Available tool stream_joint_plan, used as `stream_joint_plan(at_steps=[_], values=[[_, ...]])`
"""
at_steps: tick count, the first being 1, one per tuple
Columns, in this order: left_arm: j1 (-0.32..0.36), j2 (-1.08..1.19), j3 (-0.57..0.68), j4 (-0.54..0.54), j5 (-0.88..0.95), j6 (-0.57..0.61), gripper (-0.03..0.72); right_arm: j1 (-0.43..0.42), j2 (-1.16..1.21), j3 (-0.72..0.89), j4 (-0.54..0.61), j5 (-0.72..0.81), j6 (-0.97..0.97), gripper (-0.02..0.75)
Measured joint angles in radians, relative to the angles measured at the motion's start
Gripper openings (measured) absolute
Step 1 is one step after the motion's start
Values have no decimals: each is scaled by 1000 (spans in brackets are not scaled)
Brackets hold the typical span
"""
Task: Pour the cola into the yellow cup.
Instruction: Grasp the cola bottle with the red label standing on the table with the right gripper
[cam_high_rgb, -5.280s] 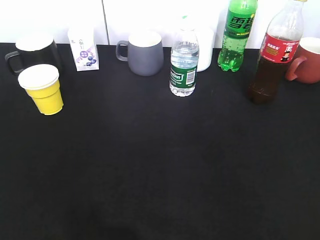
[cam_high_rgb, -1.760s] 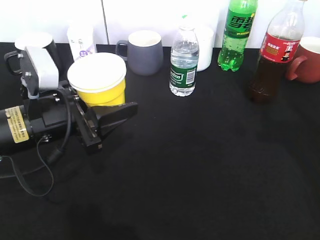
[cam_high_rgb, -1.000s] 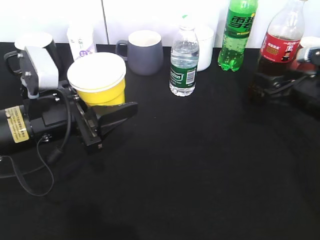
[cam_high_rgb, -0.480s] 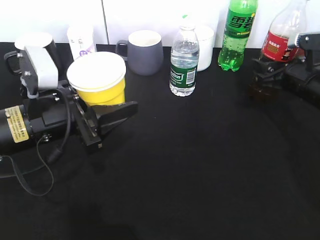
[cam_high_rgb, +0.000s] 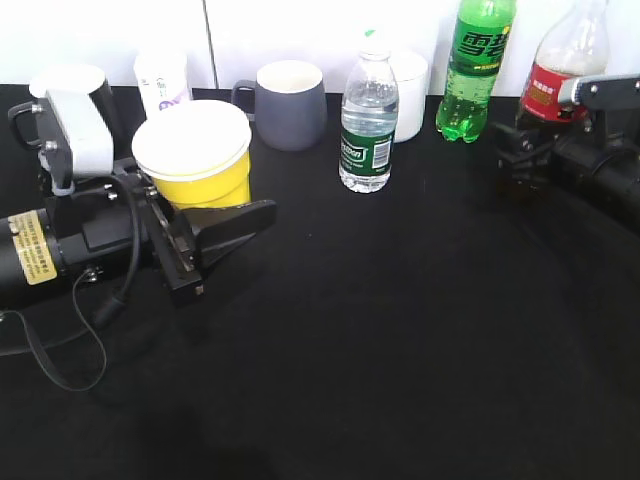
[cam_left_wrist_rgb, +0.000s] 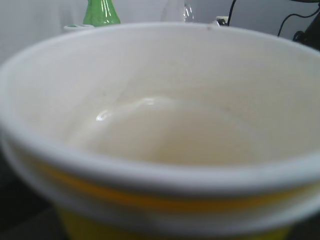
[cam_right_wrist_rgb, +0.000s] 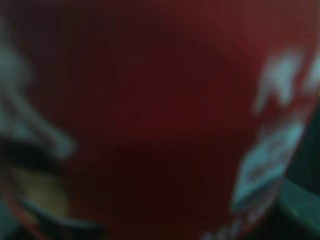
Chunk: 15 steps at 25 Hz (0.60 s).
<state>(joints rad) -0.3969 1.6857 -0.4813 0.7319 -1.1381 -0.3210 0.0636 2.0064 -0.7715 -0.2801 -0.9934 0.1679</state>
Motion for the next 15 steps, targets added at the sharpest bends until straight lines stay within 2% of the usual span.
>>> stream_joint_plan(at_steps=[4, 7, 8, 15], values=[[0, 0, 0, 0, 0, 0, 437, 0, 0, -2, -1, -1, 0, 585], [0, 0, 0, 0, 0, 0, 437, 0, 0, -2, -1, -2, -1, 419], [0, 0, 0, 0, 0, 0, 437, 0, 0, -2, -1, -2, -1, 396], [0, 0, 0, 0, 0, 0, 436, 0, 0, -2, -1, -3, -1, 396]])
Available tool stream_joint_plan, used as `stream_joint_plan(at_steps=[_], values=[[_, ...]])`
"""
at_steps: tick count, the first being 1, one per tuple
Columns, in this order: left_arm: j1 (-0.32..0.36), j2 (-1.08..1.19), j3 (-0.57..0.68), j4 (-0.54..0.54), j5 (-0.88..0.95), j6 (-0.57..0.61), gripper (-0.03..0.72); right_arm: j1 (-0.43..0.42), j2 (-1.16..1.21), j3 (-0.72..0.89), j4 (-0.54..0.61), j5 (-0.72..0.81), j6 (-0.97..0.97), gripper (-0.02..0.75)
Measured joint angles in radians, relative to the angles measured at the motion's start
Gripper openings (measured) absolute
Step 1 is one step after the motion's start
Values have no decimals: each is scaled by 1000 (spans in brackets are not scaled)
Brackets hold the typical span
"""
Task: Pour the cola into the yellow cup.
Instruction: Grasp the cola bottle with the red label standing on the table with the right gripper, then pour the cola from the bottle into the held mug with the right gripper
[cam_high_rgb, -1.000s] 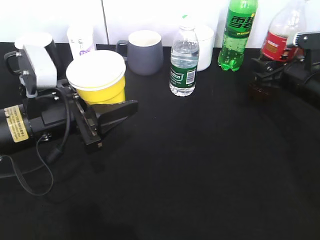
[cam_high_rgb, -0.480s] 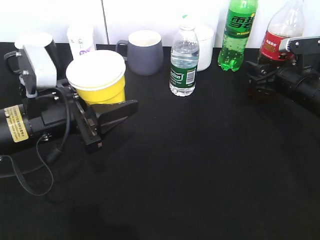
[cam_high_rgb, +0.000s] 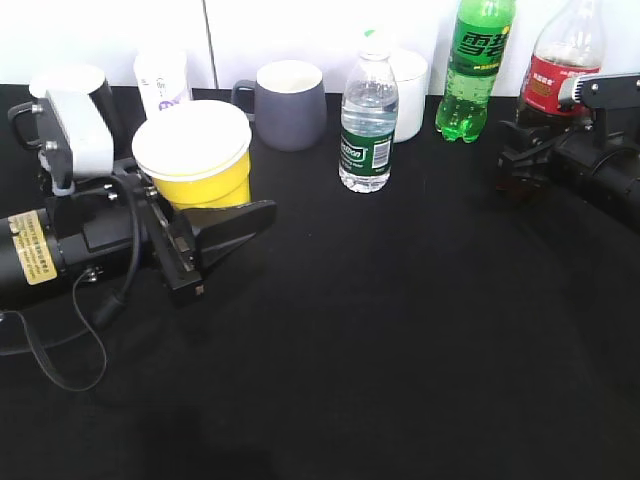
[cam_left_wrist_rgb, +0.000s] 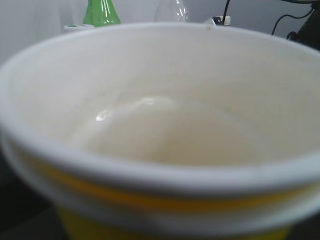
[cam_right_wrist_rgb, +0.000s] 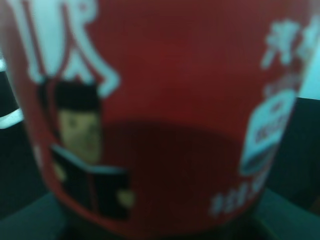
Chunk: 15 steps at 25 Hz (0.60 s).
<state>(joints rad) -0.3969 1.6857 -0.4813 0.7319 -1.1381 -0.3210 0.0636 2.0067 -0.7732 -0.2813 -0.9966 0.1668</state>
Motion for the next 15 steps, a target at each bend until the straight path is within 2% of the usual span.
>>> stream_joint_plan(at_steps=[3, 6, 8, 11, 15], values=[[0, 0, 0, 0, 0, 0, 436, 0, 1, 0, 0, -3, 1, 396], [0, 0, 0, 50, 18, 0, 436, 0, 8, 21, -2, -131, 0, 395], [-2, 0, 0, 71, 23, 0, 436, 0, -6, 59, -3, -157, 1, 395], [-57, 0, -20, 78, 84, 0, 436, 0, -89, 124, -18, -157, -23, 393], [-157, 3, -96, 50, 133, -19, 436, 0, -297, 128, -269, 17, -28, 386]])
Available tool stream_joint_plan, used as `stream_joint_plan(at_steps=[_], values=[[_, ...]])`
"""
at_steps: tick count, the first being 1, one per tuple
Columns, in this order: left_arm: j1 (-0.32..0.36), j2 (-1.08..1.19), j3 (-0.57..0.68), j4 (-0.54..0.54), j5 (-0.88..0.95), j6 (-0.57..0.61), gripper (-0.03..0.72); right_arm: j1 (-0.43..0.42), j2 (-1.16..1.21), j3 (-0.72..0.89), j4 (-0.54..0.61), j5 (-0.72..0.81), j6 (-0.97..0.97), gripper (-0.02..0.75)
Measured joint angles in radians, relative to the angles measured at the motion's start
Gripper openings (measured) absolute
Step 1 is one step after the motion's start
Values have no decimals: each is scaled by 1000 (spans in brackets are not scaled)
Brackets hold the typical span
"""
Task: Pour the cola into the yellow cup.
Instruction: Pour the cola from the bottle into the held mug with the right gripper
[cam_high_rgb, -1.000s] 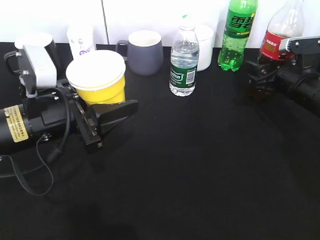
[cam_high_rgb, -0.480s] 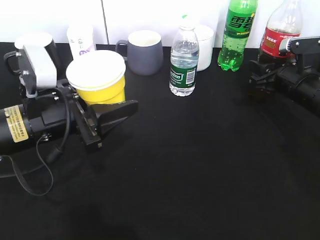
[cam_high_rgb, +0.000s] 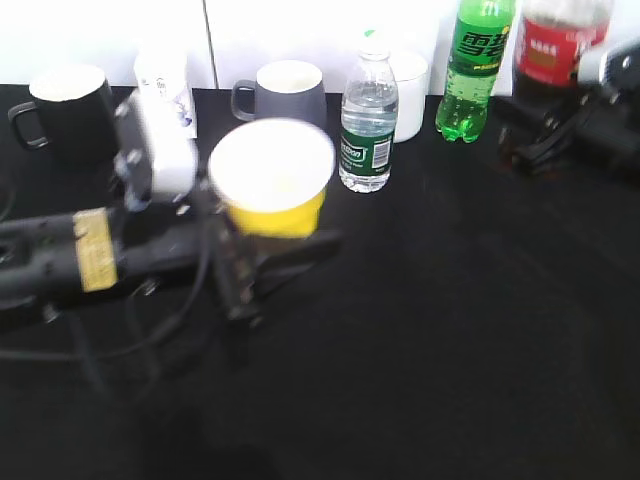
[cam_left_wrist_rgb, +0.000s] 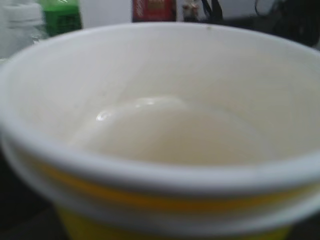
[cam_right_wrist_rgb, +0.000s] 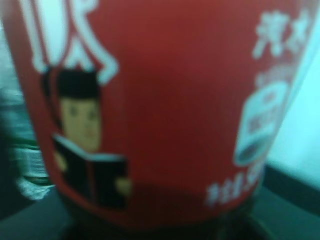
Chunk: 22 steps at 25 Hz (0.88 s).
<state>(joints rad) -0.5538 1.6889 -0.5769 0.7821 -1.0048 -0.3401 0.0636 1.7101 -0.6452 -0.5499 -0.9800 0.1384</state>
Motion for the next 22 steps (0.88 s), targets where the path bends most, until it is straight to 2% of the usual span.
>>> stream_joint_plan(at_steps=[5, 8, 10, 16, 22], values=[[-111, 2, -118, -47, 124, -45, 436, 0, -233, 1, -199, 100, -2, 386], [-168, 3, -183, -70, 203, -55, 435, 0, -269, 1, -251, 108, -18, 386], [-182, 21, -198, -98, 214, -66, 435, 0, -269, 1, -253, 112, -79, 386], [-185, 79, -201, -105, 206, -85, 435, 0, -269, 1, -253, 112, -471, 386], [-185, 79, -221, -88, 157, -85, 435, 0, -269, 1, -249, 117, -674, 386]])
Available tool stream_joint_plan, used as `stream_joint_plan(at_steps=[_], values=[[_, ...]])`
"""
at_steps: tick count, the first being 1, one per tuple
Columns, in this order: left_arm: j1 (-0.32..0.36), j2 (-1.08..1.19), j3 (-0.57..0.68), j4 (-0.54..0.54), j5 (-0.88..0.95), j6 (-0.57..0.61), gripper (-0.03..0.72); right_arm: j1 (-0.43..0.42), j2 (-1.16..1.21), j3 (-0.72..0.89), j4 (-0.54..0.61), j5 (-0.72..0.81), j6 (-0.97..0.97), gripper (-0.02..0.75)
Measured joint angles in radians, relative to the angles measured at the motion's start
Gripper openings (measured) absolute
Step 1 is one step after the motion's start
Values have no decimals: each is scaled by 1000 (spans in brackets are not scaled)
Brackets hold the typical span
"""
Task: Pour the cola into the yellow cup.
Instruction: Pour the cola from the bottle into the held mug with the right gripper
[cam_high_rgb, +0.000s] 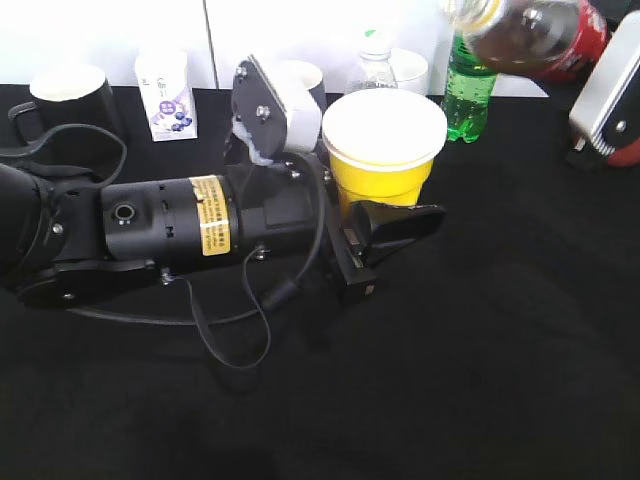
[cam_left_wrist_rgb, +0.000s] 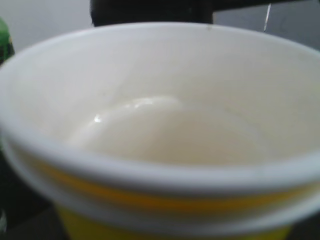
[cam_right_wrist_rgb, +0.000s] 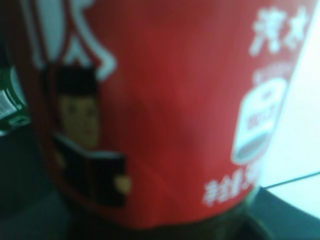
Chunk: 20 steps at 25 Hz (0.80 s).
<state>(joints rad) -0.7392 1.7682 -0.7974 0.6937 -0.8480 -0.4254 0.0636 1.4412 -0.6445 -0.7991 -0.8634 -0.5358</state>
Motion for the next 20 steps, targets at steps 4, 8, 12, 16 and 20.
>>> stream_joint_plan(at_steps=[4, 8, 12, 16, 20], values=[[0, 0, 0, 44, 0, -8, 435, 0, 0, 0, 60, 1, -130, 385], [0, 0, -2, 45, 1, -15, 435, 0, 0, 0, 81, 2, -211, 385], [0, 0, -5, 45, 1, -16, 435, 0, 0, 0, 82, 2, -281, 385], [0, 0, -5, 45, 15, -16, 435, 0, 0, 0, 82, 3, -340, 385], [0, 0, -5, 47, 16, -18, 435, 0, 0, 0, 91, 3, -390, 385]])
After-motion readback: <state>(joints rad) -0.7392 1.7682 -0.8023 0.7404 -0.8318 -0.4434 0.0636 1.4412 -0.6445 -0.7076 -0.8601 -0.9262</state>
